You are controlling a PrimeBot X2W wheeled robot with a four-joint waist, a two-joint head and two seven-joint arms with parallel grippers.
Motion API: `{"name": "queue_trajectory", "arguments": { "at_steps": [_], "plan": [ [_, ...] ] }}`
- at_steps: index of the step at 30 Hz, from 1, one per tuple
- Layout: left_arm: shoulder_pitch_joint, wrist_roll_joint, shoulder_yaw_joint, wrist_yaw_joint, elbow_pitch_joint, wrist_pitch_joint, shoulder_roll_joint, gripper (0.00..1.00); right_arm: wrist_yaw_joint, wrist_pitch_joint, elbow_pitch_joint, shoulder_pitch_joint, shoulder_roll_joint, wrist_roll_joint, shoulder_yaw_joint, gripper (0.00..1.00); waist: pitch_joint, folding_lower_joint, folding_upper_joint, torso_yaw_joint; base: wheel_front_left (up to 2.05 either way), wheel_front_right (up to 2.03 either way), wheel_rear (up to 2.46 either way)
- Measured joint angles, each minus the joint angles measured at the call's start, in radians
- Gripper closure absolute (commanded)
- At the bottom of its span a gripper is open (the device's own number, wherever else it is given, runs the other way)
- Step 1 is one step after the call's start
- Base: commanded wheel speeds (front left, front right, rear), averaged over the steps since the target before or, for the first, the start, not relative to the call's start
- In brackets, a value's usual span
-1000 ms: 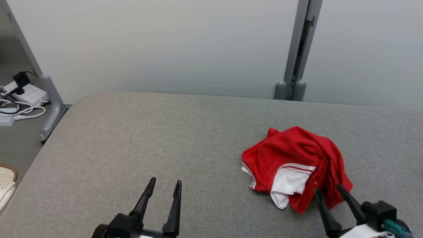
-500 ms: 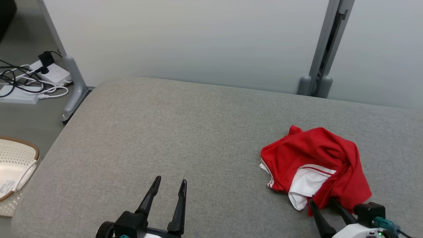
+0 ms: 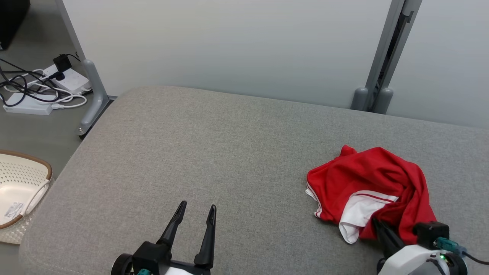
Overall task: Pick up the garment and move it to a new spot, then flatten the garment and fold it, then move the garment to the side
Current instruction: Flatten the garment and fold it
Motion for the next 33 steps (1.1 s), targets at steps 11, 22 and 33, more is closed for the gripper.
{"name": "queue_trajectory", "arguments": {
  "at_steps": [11, 22, 33],
  "plan": [
    [0.000, -0.027, 0.012, 0.000, -0.001, 0.000, 0.000, 0.00, 0.000, 0.000, -0.158, -0.141, -0.028, 0.016, 0.031, 1.00, -0.028, 0.0000, 0.0000, -0.017, 0.00, 0.00, 0.00],
    [0.000, -0.057, 0.015, -0.006, 0.006, 0.000, 0.000, 0.00, 0.000, 0.002, -0.238, -0.618, 0.016, 0.214, 0.108, 1.00, -0.064, 0.0000, 0.0000, -0.017, 0.00, 0.00, 0.00],
    [0.012, -0.079, 0.031, -0.004, -0.005, 0.000, 0.000, 0.00, 0.000, 0.000, -0.088, -0.648, -0.095, 0.279, -0.058, 1.00, -0.067, 0.0000, 0.0000, -0.005, 0.00, 0.00, 0.00]
  ]
}}
